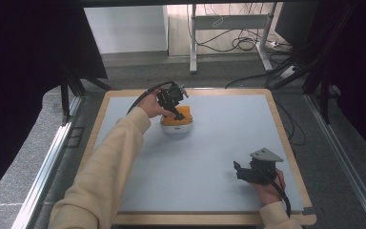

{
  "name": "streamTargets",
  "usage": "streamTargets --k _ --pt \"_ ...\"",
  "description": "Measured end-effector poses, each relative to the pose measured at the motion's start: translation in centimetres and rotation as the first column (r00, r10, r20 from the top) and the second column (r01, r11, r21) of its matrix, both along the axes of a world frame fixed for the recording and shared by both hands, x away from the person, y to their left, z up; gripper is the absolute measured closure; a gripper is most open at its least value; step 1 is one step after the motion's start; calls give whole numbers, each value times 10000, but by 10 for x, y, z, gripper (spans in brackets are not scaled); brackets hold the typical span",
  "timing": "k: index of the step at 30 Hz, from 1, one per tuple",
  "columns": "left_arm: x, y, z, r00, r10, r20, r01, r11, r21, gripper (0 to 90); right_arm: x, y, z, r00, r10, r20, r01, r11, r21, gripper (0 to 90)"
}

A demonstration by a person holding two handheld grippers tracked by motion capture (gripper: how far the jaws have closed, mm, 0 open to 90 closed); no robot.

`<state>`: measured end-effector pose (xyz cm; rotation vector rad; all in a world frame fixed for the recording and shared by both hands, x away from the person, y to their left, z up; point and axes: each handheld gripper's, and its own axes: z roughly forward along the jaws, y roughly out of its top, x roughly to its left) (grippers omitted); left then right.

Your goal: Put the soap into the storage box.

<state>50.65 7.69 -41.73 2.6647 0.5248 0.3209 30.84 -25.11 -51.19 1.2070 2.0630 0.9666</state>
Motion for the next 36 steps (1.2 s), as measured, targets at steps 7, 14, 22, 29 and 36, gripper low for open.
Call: streamTargets --k 7,14,22,29,36 --pt "-5 2 3 10000 -13 -79 12 9998 -199 299 0 0 0 10000 17 -25 -17 10000 -17 107" --pt "-18 4 8 9998 -52 -206 44 9992 -404 296 0 1 -1 10000 57 -10 -57 10000 -16 107" --pt "-39 10 12 9998 -73 -172 61 9978 -658 285 0 2 0 10000 62 -14 -62 10000 1 107" --pt "-57 22 8 9990 312 -332 -342 9950 -937 285 0 2 -1 10000 35 -32 -35 10000 -29 107" --pt "-88 39 -4 9944 1053 -46 -1050 9867 -1242 249 0 2 -1 10000 2 -48 -2 10000 -45 107"
